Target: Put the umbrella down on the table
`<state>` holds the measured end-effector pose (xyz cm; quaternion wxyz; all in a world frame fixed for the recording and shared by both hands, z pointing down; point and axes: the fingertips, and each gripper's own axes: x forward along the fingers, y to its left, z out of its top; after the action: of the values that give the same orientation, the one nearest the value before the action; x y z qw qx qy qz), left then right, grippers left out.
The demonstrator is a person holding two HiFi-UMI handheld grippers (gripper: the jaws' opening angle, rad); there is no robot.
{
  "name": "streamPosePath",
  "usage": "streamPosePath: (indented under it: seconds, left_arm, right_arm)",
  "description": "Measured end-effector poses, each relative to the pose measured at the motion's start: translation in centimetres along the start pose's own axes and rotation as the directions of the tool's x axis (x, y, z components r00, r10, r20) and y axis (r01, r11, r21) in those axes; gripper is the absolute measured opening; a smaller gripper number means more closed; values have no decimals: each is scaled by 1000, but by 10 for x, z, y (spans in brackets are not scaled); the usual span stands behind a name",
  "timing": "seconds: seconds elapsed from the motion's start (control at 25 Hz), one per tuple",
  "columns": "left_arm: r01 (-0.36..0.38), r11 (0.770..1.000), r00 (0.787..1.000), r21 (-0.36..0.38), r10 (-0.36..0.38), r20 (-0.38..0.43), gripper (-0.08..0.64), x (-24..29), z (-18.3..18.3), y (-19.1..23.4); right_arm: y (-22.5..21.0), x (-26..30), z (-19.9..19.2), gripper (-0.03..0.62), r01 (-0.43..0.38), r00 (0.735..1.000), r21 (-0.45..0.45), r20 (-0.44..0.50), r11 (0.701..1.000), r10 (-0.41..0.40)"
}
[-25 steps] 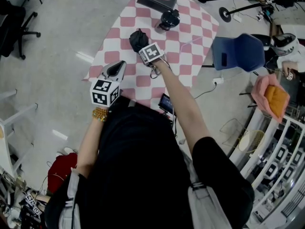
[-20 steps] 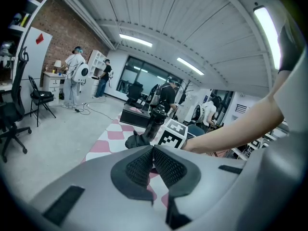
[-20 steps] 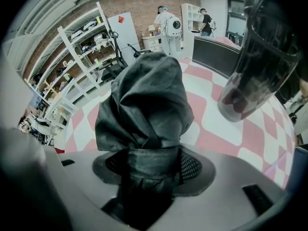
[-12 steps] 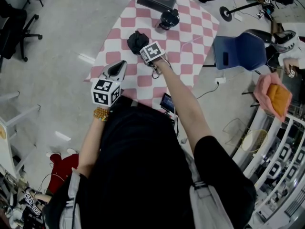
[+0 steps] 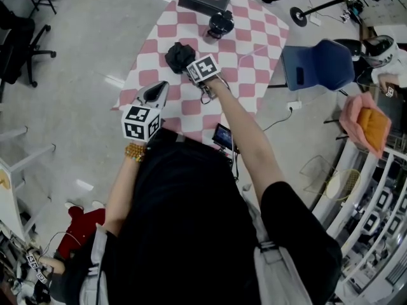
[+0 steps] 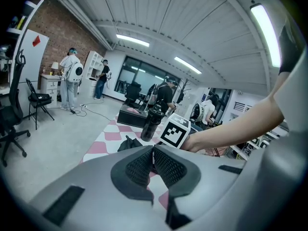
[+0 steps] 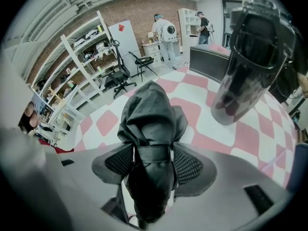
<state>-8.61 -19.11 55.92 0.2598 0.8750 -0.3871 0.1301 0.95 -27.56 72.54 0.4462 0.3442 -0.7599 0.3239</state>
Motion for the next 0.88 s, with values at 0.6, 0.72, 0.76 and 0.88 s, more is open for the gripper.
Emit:
streamPosePath:
  seconds: [0.6,0.72,0.76,0.88]
  left_arm:
    - [20,999,1000,38,-20,-16,17,-1,3,-17]
    - [29,998,999,50,-28,-18,17,2,3,-22]
    - [32,998,999,54,-31,-18,16,3,4,-24]
    - [43,996,999,73,-42,-19,17,7,8,-30]
  right_arm:
    - [6,-63,24,255,-45,979,64,200,997,31]
    - [10,-75,23,255,-60,971,79,238,995,40]
    - [11,-79,22,255,-65,968,84,248,994,42]
    - [13,-91,21,255,-71,959,91,279,993,43]
